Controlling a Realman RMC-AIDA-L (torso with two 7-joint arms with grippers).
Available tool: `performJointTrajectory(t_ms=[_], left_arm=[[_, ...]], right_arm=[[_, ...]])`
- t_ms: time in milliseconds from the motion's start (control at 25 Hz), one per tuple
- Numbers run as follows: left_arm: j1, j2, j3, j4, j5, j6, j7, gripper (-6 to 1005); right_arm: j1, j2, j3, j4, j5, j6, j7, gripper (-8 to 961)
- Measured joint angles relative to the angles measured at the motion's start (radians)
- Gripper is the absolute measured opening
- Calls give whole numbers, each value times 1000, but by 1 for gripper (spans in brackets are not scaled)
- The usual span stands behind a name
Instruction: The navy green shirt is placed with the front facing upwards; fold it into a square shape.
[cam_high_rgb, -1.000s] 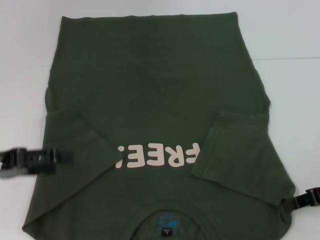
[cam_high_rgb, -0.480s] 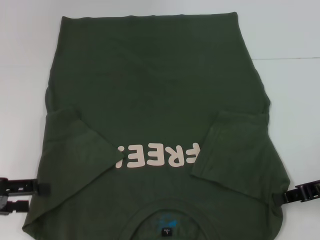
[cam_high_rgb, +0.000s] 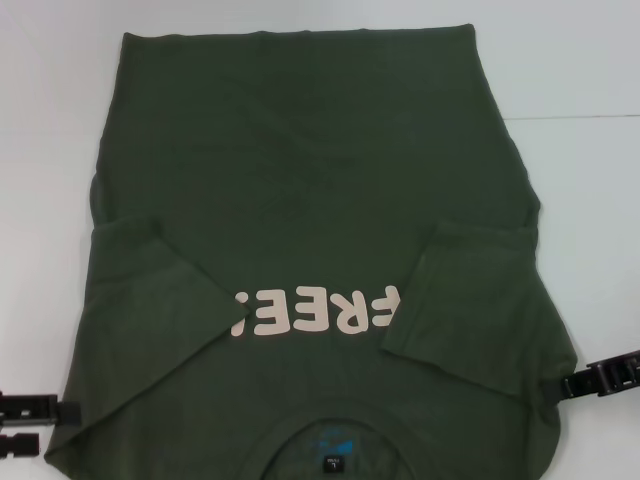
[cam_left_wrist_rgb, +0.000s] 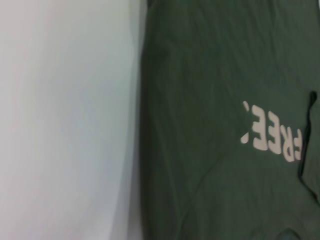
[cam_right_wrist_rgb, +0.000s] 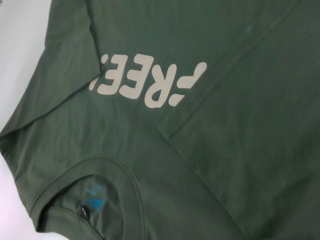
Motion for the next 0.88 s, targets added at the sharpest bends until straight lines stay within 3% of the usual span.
performJointTrajectory(t_ms=[880], left_arm=[[-39, 17, 12, -148, 67, -127, 24, 833]], right_arm=[[19, 7, -1, 4, 1, -6, -2, 31]])
